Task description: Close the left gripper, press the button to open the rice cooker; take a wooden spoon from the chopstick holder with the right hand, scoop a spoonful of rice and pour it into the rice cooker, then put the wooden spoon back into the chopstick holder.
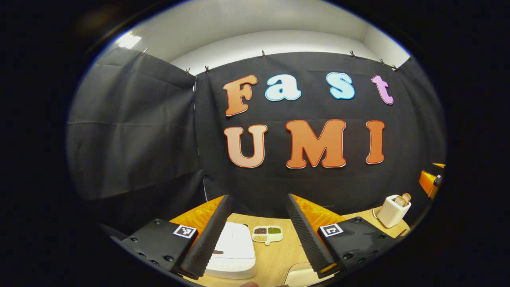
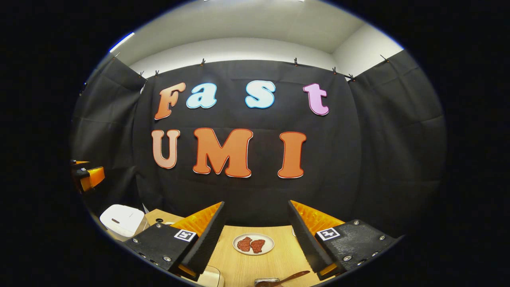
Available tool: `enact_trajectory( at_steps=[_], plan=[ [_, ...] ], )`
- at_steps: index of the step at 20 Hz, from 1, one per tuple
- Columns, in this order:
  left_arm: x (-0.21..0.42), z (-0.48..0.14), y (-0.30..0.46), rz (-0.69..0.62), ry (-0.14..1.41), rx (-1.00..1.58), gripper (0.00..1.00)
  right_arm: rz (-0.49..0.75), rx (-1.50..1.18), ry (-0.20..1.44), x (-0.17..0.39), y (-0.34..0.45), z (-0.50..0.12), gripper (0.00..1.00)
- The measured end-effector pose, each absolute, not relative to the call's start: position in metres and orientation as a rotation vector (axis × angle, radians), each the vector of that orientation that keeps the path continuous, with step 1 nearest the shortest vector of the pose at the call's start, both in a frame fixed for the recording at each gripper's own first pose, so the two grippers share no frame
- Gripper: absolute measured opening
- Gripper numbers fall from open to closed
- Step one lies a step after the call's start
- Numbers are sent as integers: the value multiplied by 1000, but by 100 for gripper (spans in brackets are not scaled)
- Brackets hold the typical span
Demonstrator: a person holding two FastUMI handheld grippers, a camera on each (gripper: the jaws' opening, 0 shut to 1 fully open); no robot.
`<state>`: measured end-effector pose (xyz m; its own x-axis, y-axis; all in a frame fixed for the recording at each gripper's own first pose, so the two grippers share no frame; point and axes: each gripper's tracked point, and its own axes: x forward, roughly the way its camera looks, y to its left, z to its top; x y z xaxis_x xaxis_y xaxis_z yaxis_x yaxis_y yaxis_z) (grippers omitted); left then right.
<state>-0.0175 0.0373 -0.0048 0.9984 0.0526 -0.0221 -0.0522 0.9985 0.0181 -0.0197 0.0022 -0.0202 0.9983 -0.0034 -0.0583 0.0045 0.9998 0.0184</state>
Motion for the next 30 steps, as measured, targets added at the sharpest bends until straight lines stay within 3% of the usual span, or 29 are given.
enact_trajectory(
  at_steps=[2,4,7,20,23,26,28,30],
  plan=[
    [-17,-3,42,53,15,15,91,-4,23,64,-20,4,-22,97],
    [-17,-2,47,54,14,14,91,-6,24,66,-20,6,-23,92],
    [-11,8,63,73,-2,17,91,-21,19,58,-17,4,-21,97],
    [41,-2,142,104,75,-21,92,-104,3,71,-6,-4,-31,97],
    [52,-23,144,71,149,-57,73,-130,2,85,-7,-5,-37,94],
    [61,-43,152,82,216,-71,64,-143,6,103,-8,-4,-43,94],
    [62,-63,155,83,281,-88,28,-150,0,111,-7,-5,-46,94],
    [69,-81,155,70,341,-106,25,-158,-4,115,-8,-4,-48,94]
  ],
)
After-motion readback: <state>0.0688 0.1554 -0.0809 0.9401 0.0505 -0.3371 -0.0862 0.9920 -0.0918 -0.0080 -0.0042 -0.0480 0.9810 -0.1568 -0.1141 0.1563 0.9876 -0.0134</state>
